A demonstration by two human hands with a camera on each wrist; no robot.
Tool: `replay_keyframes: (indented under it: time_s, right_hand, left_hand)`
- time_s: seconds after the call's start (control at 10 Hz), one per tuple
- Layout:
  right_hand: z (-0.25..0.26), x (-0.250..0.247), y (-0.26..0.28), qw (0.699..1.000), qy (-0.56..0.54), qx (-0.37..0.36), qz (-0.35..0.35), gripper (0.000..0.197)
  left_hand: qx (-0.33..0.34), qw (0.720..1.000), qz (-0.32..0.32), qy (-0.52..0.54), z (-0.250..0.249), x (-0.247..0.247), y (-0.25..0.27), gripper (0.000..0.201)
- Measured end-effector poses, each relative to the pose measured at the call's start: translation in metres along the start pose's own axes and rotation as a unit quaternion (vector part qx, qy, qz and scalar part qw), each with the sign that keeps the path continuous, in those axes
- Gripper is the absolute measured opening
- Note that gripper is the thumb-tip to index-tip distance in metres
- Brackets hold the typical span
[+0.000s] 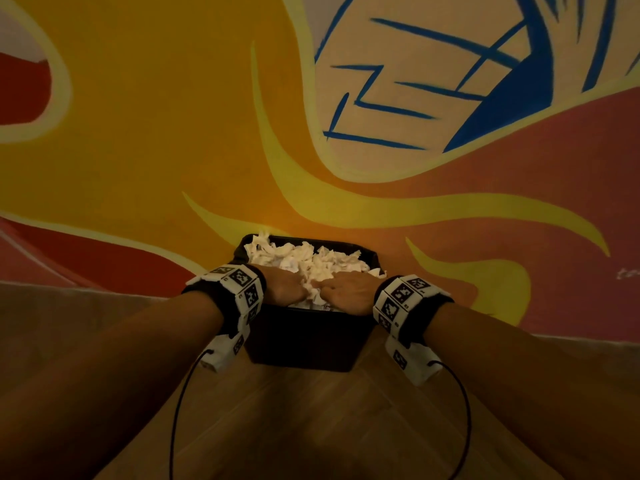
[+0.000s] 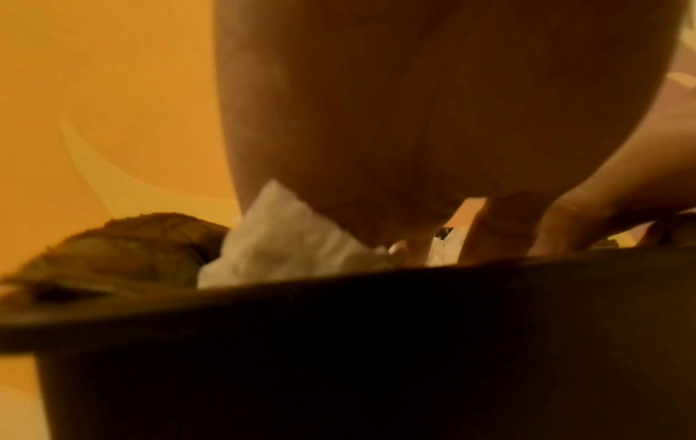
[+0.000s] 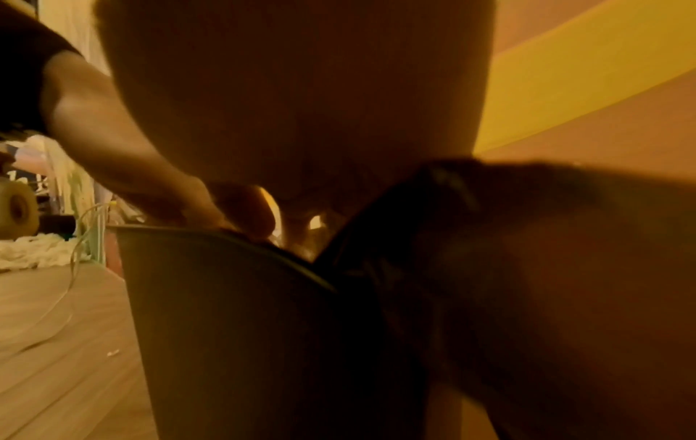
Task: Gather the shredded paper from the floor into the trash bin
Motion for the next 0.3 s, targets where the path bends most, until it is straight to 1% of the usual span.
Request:
replay_keyframes:
  time_s: [0.1, 0.2, 0.3]
  right_hand:
    - [-0.004, -0.005, 0.01, 0.998, -0.047, -0.007, -0.035, 0.05]
    - [-0.005, -0.02, 0.026, 0.991, -0.069, -0.027, -0.113, 0.05]
    - [-0.008, -0.025, 0.05, 0.984, -0.119, -0.018, -0.133, 0.05]
  left_hand:
    - [0.005, 1.0, -0.022, 0.006, 0.006, -0.001, 0.006, 0.058]
    - [0.018, 0.999, -0.042, 0.028, 0.012, -0.015, 0.021, 0.056]
    - [0.043, 0.997, -0.05, 0.041, 0.018, -0.023, 0.041, 0.05]
Point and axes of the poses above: each hand's wrist, its own y-axis away from the middle knuckle, its own x-axis out of the palm, z = x × y, the point moved 2 cm from there along -y, towards the middle knuckle, and after that the axes turned 11 degrees about -z, right-handed, at the moved point
